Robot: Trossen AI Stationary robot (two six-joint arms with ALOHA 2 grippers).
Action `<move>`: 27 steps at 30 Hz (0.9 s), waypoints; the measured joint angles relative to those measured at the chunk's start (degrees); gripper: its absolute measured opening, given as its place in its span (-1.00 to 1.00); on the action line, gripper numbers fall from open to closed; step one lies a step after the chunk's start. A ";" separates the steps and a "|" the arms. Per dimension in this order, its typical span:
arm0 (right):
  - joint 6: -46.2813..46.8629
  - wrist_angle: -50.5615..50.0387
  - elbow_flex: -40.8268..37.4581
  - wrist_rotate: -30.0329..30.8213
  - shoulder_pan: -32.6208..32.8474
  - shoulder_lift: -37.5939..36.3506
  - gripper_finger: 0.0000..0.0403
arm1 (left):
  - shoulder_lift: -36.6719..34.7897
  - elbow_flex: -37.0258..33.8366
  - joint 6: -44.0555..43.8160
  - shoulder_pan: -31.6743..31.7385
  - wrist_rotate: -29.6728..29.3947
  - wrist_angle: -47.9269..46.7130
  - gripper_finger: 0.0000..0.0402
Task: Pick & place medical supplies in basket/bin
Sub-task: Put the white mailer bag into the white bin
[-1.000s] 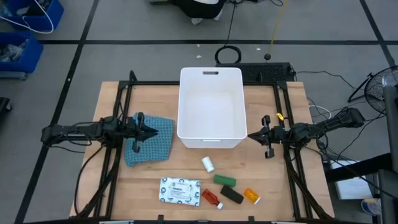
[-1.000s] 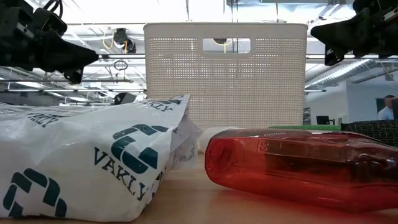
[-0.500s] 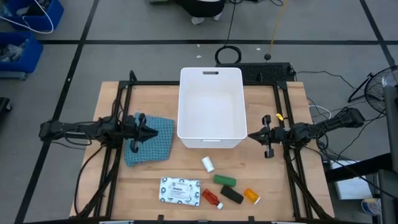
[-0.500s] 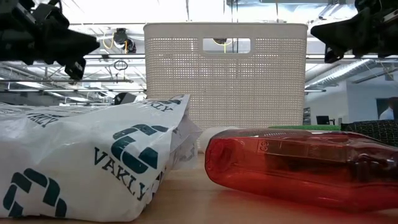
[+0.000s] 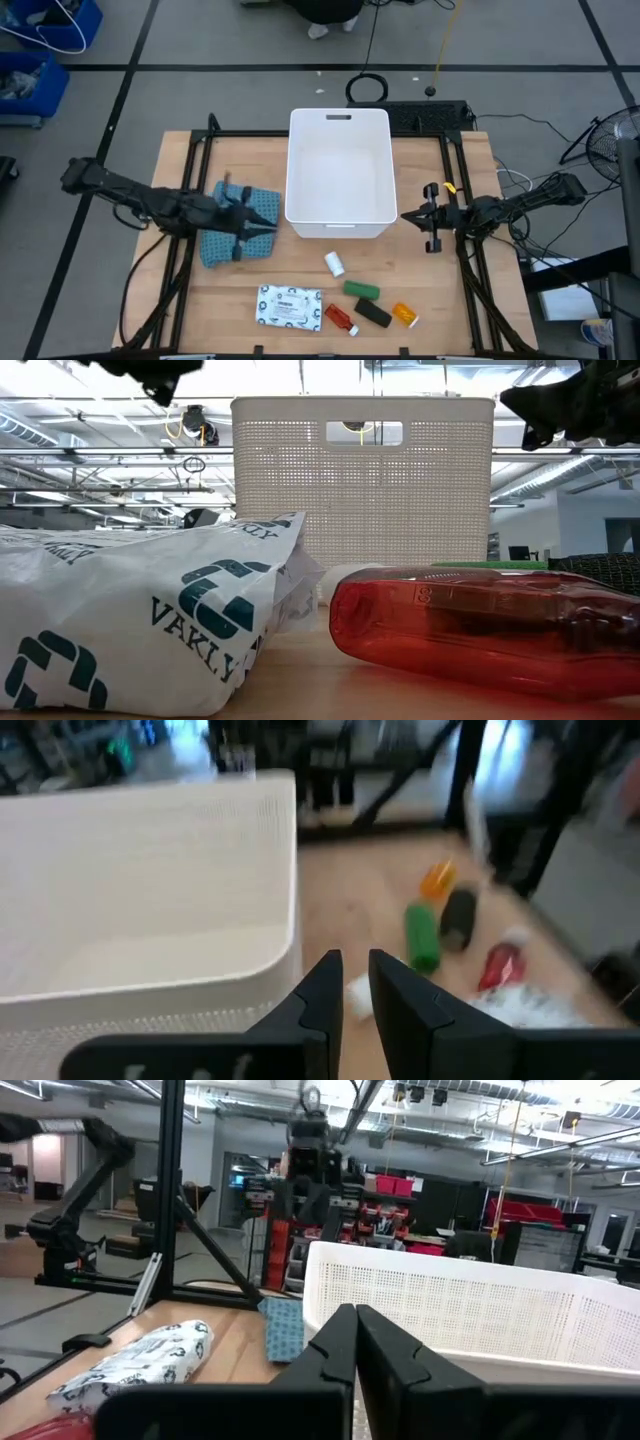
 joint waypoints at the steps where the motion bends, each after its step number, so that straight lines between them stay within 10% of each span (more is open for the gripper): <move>1: -0.58 0.00 0.01 0.02 0.00 -0.02 -1.00 | 2.36 2.03 0.73 -0.66 -0.65 -1.05 -0.72; 14: -4.06 -1.64 0.01 -0.04 0.00 0.02 -1.00 | 27.32 19.17 12.67 -13.05 -8.85 -1.57 -0.66; 27: -2.33 -2.61 0.01 -0.08 0.01 -0.01 -1.00 | 48.68 42.59 13.00 -17.16 -10.85 -12.68 0.22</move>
